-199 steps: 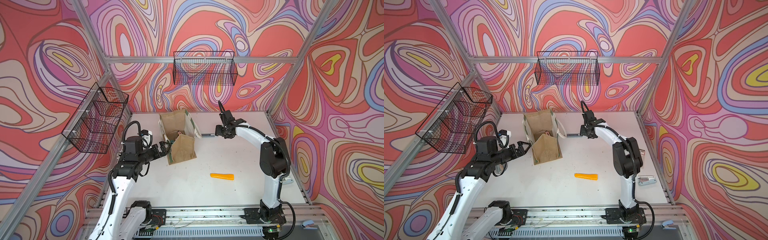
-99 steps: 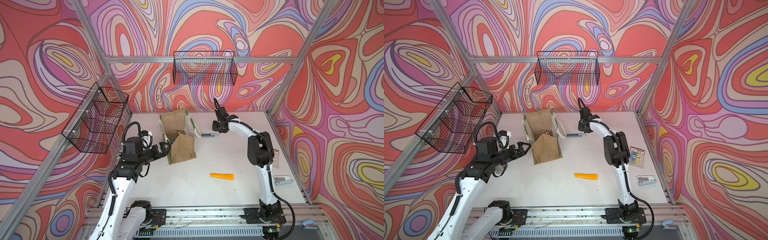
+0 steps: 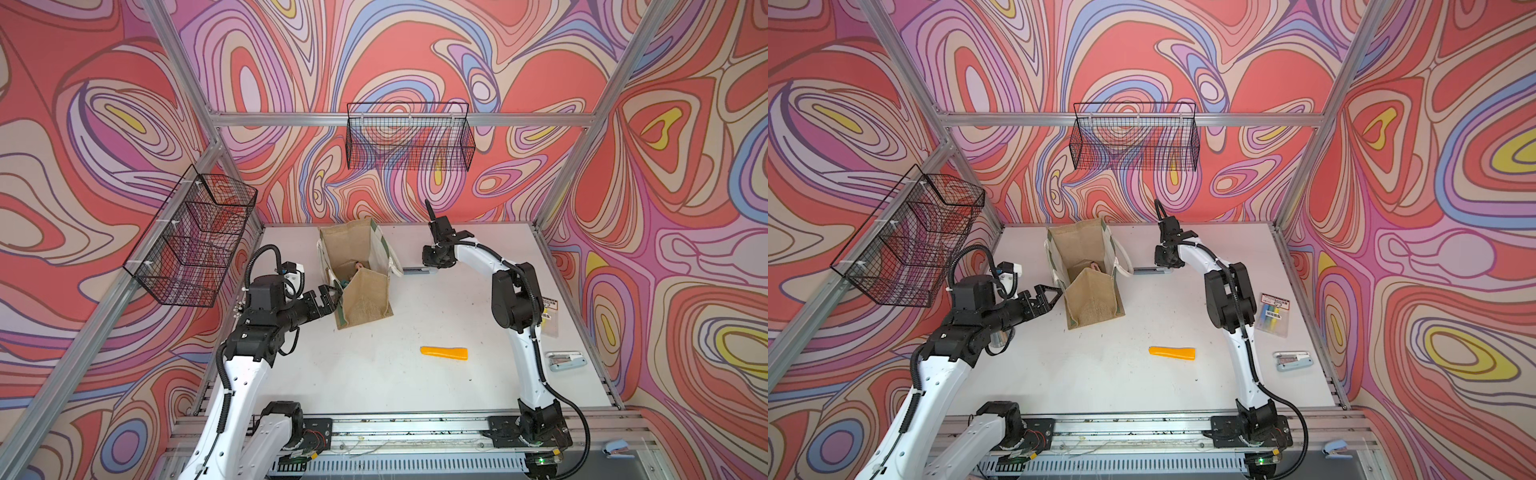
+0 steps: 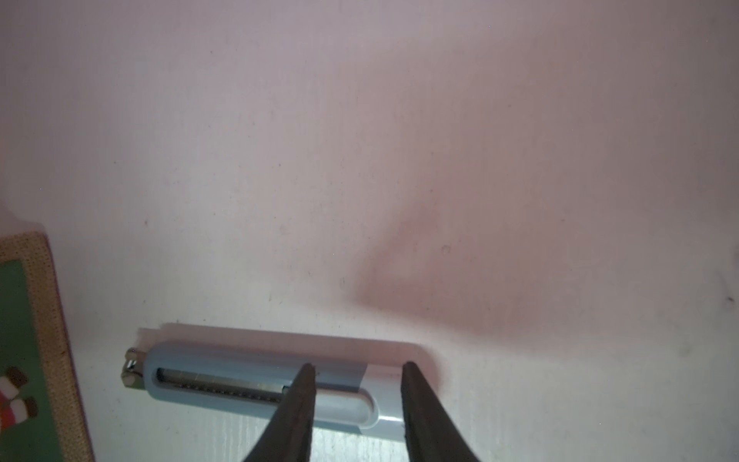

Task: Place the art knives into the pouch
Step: Adjust the utility knife at the center of the board.

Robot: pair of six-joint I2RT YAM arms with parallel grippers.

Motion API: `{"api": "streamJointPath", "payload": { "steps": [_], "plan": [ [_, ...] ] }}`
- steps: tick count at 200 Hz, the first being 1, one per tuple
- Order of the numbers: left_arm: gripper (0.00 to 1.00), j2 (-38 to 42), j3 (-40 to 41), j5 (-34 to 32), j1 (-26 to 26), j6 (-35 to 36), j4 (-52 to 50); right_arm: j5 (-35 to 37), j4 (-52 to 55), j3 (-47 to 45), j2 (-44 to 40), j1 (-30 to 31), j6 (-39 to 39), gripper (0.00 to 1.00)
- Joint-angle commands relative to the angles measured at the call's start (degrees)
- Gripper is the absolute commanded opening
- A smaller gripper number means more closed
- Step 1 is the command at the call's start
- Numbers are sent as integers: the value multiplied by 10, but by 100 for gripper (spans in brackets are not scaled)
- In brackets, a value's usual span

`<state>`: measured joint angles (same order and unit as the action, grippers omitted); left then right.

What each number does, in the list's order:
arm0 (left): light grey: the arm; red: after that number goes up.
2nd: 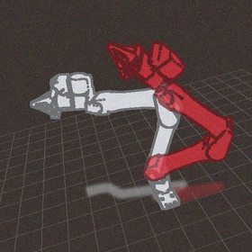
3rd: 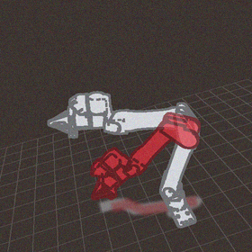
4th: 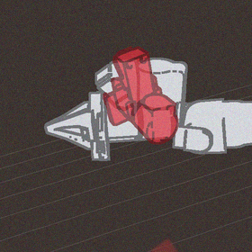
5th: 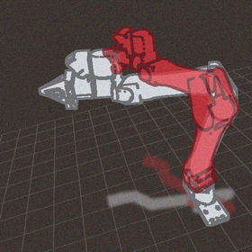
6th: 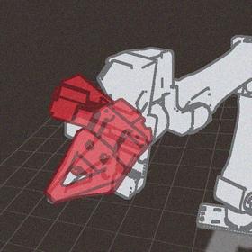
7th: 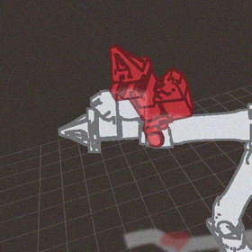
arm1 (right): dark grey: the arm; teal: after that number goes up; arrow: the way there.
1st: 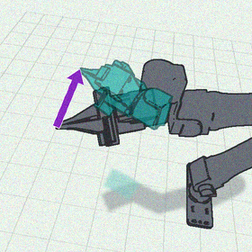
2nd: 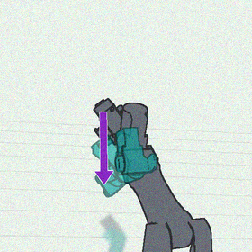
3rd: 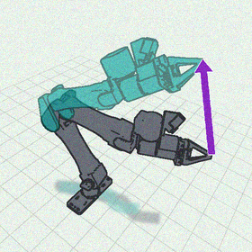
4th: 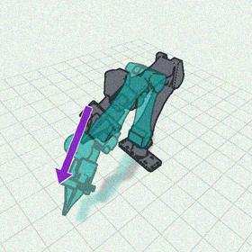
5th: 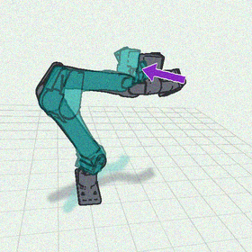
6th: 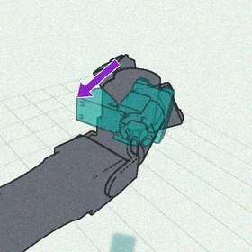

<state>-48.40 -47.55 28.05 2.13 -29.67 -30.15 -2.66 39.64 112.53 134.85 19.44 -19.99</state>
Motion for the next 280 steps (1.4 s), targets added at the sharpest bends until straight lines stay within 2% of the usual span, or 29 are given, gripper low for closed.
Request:
{"api": "streamJointPath", "payload": {
  "steps": [1, 60, 132, 224, 245, 265, 280],
  "plan": [
    [100, 12, 12, -5, -4, -5, 7, -23, 16, -19, 7, -3, 25, 39],
    [100, 13, 9, -5, -4, -3, 7, -108, -5, -73, -33, -3, 39, 39],
    [100, 4, 7, -8, -4, -3, 7, -147, -57, -147, -81, -2, -23, 43],
    [100, -8, 4, -9, -4, -4, 9, -141, -43, -84, -24, -2, -28, 45],
    [100, -11, 2, -7, -4, -3, 9, -136, -34, -69, -16, -2, -27, 48],
    [100, -11, 1, -9, -4, 0, 8, -138, -44, -70, -18, -2, -29, 58],
    [100, -12, 2, -9, -4, -1, 8, -141, -44, -62, -15, -3, -30, 62]
  ]
}}
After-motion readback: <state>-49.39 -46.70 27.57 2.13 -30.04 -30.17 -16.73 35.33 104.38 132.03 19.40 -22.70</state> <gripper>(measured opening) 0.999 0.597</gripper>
